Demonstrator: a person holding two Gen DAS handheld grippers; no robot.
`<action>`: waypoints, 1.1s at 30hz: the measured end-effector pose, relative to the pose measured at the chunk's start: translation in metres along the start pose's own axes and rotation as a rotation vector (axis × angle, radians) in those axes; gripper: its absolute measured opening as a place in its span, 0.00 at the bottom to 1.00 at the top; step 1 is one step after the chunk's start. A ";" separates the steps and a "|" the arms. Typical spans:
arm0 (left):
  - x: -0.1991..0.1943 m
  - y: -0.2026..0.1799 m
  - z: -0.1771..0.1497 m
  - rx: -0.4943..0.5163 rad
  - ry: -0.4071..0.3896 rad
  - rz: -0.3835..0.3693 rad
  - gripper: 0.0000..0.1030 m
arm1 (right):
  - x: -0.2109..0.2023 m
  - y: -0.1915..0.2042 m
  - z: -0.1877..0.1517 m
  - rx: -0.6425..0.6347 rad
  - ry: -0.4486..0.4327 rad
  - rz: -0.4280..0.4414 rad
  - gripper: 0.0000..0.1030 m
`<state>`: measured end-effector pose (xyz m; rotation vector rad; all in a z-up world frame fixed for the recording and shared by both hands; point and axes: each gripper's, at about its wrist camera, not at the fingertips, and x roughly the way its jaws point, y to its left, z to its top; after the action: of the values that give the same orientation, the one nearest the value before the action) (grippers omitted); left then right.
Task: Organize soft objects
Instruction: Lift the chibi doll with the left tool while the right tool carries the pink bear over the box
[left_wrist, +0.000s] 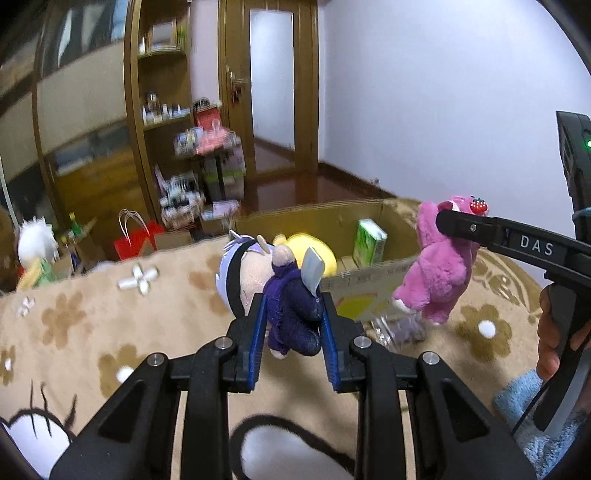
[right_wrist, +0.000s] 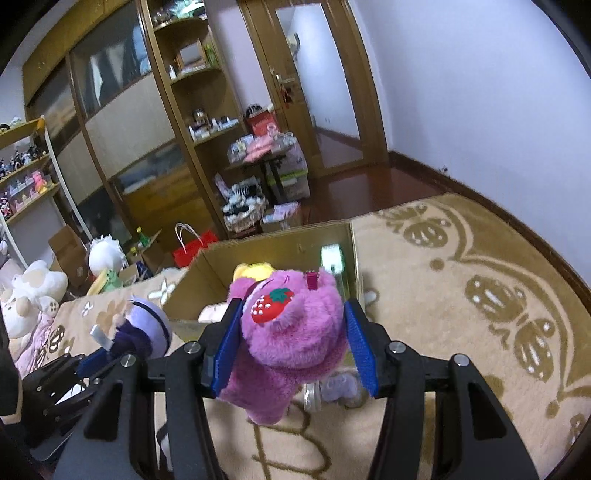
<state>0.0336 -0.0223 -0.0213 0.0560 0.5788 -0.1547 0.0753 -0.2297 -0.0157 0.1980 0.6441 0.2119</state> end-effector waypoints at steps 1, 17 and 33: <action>-0.001 -0.001 0.002 0.005 -0.015 0.006 0.25 | -0.003 0.001 0.003 -0.007 -0.016 0.002 0.56; 0.012 0.004 0.032 0.019 -0.136 0.015 0.25 | 0.003 0.022 0.031 -0.120 -0.107 -0.087 0.56; 0.052 0.009 0.041 0.030 -0.136 -0.003 0.26 | 0.030 0.033 0.043 -0.235 -0.134 -0.164 0.56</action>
<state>0.1000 -0.0243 -0.0149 0.0729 0.4409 -0.1692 0.1200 -0.1953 0.0089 -0.0668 0.4944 0.1138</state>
